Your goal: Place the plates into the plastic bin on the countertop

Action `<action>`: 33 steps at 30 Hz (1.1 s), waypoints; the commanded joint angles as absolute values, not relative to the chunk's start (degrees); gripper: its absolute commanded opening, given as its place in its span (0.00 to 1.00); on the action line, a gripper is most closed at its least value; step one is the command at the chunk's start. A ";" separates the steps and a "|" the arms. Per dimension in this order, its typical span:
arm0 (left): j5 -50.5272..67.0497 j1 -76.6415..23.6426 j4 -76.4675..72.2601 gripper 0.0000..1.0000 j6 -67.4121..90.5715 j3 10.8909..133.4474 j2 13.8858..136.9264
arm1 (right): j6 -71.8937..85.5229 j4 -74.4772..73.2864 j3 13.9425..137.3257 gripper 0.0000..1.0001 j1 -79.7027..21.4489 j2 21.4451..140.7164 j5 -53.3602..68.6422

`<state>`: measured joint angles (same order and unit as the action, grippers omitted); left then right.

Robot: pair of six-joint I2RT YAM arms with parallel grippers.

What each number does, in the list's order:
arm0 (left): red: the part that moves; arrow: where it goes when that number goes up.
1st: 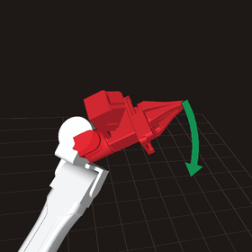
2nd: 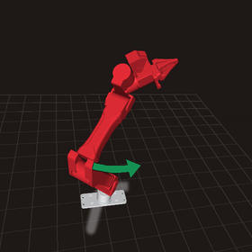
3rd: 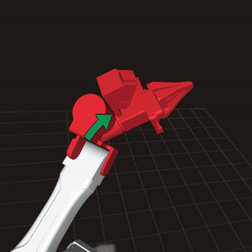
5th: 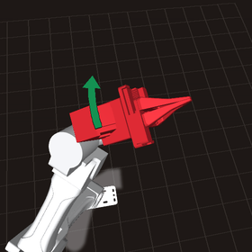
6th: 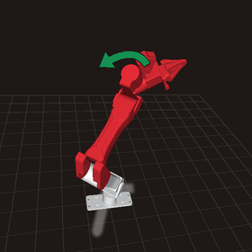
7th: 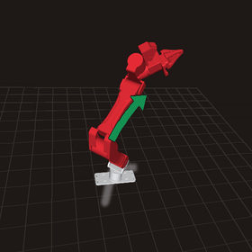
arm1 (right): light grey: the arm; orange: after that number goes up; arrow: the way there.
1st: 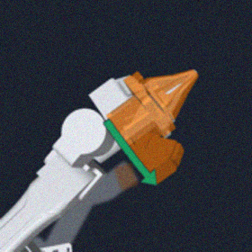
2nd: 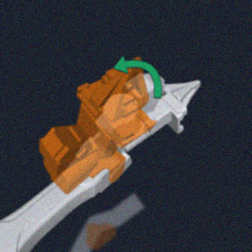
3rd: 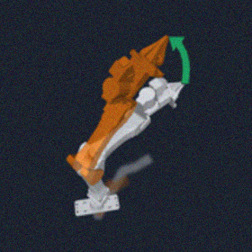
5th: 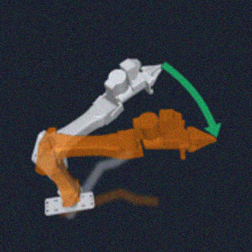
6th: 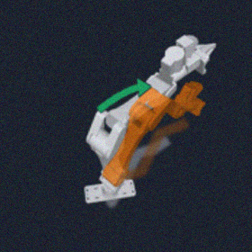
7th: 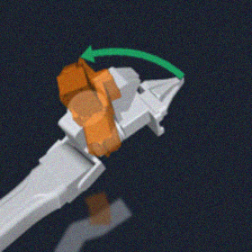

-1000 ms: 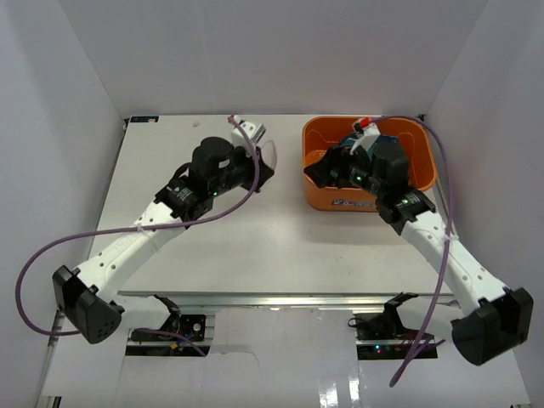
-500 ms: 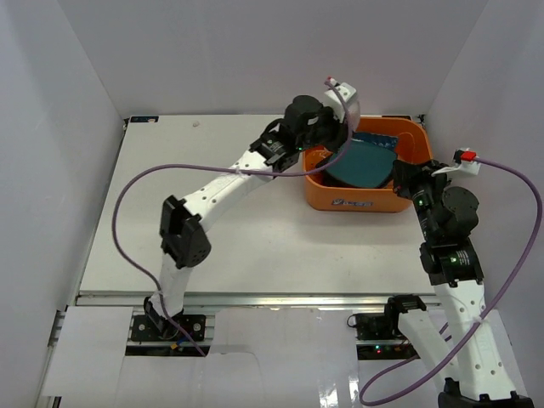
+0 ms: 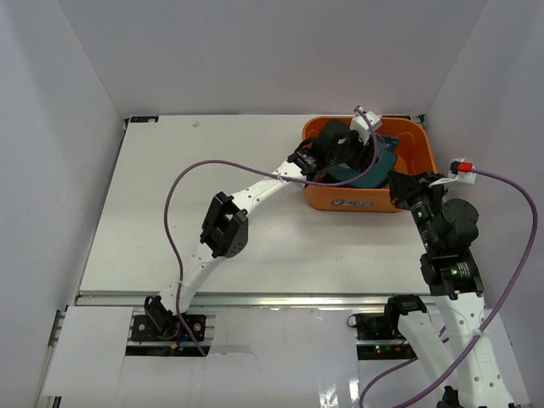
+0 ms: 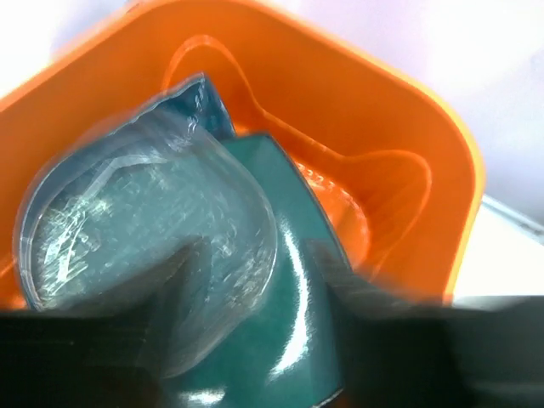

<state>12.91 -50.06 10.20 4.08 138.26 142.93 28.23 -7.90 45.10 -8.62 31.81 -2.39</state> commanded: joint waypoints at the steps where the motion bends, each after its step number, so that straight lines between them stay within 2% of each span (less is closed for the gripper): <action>1: 13.36 -50.45 7.21 0.97 5.27 140.01 137.73 | 27.68 -6.50 44.39 0.14 -8.35 32.69 -1.14; 8: 12.05 -50.45 4.31 0.98 5.19 135.10 123.60 | 27.51 -6.59 45.17 0.19 -8.35 33.05 -0.97; 11: 6.70 -50.36 4.83 0.98 4.75 127.11 112.88 | 26.72 -7.03 46.05 0.23 -8.35 33.31 2.61; 14: -5.25 -50.36 7.90 0.98 8.07 112.89 97.95 | 24.88 -7.65 47.02 0.34 -8.35 34.01 9.47; 15: -7.36 -50.45 8.95 0.98 10.70 103.37 93.47 | 24.53 -7.56 46.93 0.38 -8.44 33.93 11.15; 16: -10.69 -50.36 9.57 0.98 11.85 97.70 83.60 | 24.52 -6.51 46.76 0.52 -8.44 33.49 14.29; 18: -12.99 -50.36 9.67 0.98 14.23 86.37 73.27 | 25.66 -5.37 45.53 0.72 -8.44 32.61 15.47; 19: -16.40 -50.27 11.06 0.98 17.02 77.26 63.99 | 26.19 -4.32 45.09 0.93 -8.44 31.22 14.95; 20: -17.31 -50.27 12.38 0.98 18.01 73.69 59.81 | 26.97 -4.05 44.39 0.95 -8.35 30.42 14.25; 21: -18.10 -50.27 16.13 0.98 20.02 68.43 55.94 | 27.68 -4.04 44.47 0.90 -8.35 29.19 13.54; 22: -19.85 -50.19 18.61 0.98 21.00 66.64 49.81 | 27.77 -4.91 44.73 0.90 -8.44 28.74 12.23; 26: -21.00 -50.18 28.99 0.98 24.34 62.49 40.46 | 26.28 -9.04 48.51 0.90 -8.35 27.42 10.64; 33: -18.02 -50.19 33.57 0.98 25.58 63.63 34.28 | 24.87 -13.44 54.48 0.90 -8.35 22.07 5.89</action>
